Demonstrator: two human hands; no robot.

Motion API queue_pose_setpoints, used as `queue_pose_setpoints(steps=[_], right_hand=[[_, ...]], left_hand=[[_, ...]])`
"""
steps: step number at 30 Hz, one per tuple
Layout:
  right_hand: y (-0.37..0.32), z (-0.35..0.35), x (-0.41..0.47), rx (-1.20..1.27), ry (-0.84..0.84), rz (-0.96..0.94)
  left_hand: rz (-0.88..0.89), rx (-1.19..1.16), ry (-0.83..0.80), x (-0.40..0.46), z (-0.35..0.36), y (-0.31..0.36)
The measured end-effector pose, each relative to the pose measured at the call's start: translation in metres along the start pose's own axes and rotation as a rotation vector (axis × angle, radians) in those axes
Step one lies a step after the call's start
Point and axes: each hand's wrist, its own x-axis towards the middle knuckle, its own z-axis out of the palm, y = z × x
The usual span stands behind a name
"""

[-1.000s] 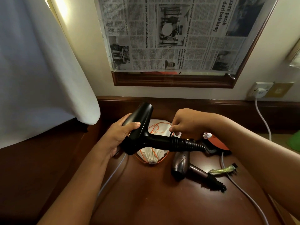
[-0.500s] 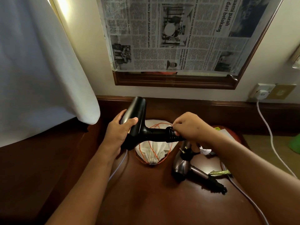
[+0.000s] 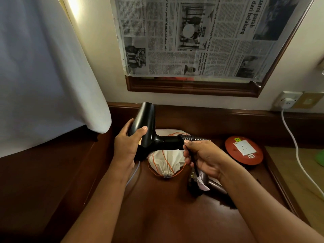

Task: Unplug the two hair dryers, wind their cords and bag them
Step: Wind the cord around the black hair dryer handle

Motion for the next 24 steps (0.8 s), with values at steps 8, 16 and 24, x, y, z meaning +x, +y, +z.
queue_pose_setpoints(steps=[8,16,24], right_hand=[[0.028,-0.002,0.003,0.065,-0.164,-0.023],[0.042,-0.001,-0.002,0.113,-0.187,-0.153],[0.052,0.003,-0.006,-0.054,-0.027,-0.309]], left_hand=[[-0.119,-0.071,0.000,0.003,-0.009,-0.002],[-0.159,-0.101,-0.024,0.000,-0.013,-0.006],[-0.203,-0.163,-0.065,-0.008,-0.011,-0.006]])
